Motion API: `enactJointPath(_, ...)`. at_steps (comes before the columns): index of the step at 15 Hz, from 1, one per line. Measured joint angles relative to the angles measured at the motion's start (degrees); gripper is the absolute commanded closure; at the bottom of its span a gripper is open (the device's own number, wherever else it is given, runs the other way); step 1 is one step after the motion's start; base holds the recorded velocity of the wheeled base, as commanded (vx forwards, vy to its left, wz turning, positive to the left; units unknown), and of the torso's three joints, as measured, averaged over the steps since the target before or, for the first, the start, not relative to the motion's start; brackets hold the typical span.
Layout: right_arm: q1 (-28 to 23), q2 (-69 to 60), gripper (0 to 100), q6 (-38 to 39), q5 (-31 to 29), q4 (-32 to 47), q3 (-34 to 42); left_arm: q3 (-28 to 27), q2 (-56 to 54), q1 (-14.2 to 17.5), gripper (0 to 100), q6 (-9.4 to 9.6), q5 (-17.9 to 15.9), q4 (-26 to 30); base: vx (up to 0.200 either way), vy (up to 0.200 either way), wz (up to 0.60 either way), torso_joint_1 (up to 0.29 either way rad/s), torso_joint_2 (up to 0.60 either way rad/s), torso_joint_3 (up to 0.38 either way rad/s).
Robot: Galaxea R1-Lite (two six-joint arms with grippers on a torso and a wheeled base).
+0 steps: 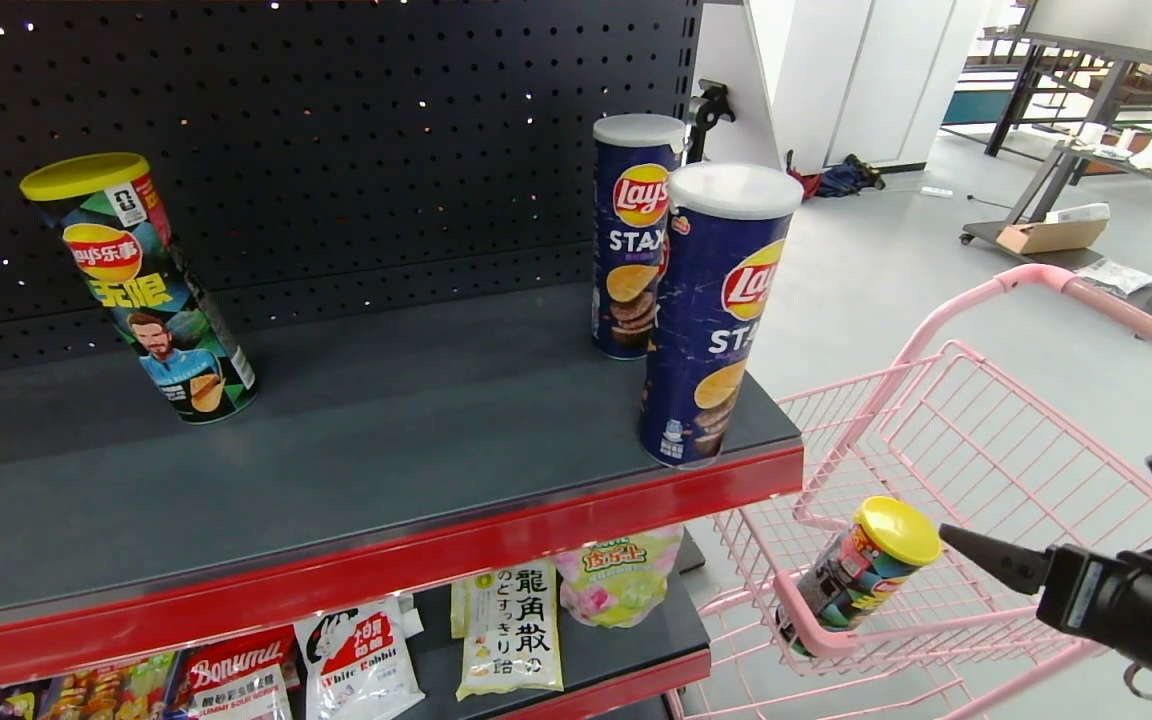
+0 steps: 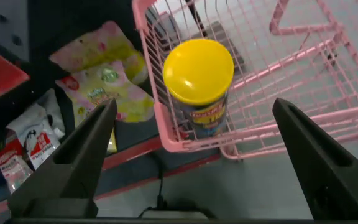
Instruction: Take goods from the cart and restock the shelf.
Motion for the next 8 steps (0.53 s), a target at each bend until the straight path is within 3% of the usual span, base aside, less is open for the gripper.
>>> enactJointPath(5, 2.54, 8.8, 0, 3.12, 0.02, -0.59, -1.58, 0.0, 0.0, 0.02, 0, 0.02, 0.0, 0.0, 0.0, 0.0, 0.0, 0.0, 0.0, 0.0)
enactJointPath(8, 4.44, 13.0, 0, 2.71, -0.28, -4.88, -1.68, 0.0, 0.0, 0.02, 0, 0.02, 0.0, 0.0, 0.0, 0.0, 0.0, 0.0, 0.0, 0.0)
